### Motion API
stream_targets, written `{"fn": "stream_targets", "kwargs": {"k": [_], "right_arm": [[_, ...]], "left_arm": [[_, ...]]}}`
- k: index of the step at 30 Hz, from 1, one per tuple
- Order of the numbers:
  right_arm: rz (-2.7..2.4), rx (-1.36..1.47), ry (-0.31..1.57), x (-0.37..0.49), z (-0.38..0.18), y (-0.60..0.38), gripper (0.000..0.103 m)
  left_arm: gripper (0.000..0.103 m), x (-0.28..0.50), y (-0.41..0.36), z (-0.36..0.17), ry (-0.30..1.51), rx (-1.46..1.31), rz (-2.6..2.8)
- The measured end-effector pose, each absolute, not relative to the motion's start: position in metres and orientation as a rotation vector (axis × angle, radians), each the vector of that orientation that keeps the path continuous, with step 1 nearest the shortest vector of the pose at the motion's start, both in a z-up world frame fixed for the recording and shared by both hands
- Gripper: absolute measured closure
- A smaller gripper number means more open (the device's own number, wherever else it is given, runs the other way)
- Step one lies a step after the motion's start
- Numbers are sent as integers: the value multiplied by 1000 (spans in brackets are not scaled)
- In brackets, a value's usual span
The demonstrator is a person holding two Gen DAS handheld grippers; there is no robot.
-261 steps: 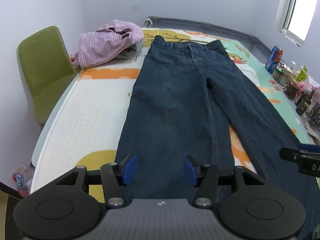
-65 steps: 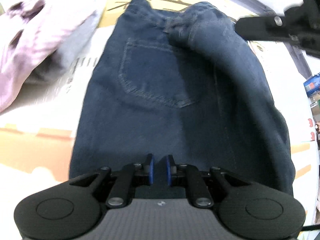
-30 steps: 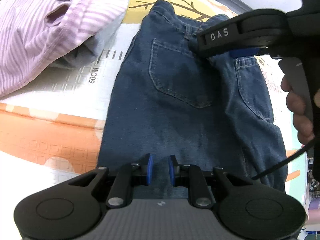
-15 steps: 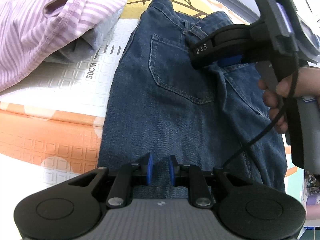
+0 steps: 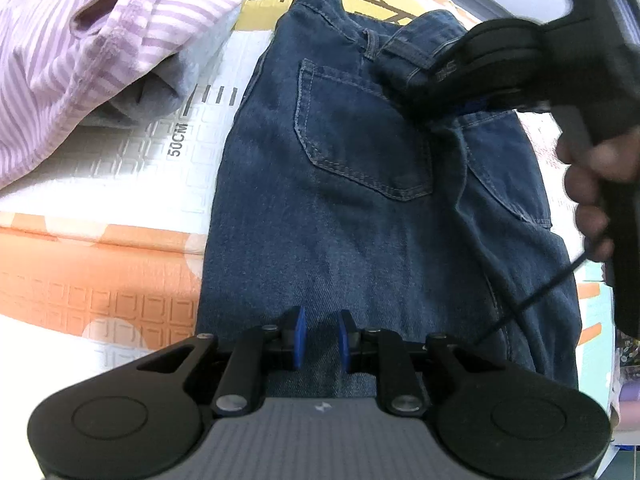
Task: Fold clothes
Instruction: 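Open the right gripper off the folded waistband while the left gripper keeps holding it, then regrasp the folded waistband with the right gripper next to the left gripper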
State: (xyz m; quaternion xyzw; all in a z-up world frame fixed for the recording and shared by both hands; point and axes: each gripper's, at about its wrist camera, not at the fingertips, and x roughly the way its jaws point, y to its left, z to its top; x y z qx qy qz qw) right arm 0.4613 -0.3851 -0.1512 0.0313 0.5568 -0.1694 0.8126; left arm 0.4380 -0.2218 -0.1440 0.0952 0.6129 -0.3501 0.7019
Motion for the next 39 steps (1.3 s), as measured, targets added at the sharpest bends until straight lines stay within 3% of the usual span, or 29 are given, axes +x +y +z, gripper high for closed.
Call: {"fn": "stream_targets", "kwargs": {"k": [25,32,39], "right_arm": [[-269,388,959,436,-7,-389,94],[-297,418,931,461,-10,-378,94],[-265,411,1009,484,-74,-358,94]], "left_arm": [[79,435,-228,-145,1362,265,-817],[77,433,-224,-145,1353,246,-838],[77,436,-217,-146,1365,201,-857]]}}
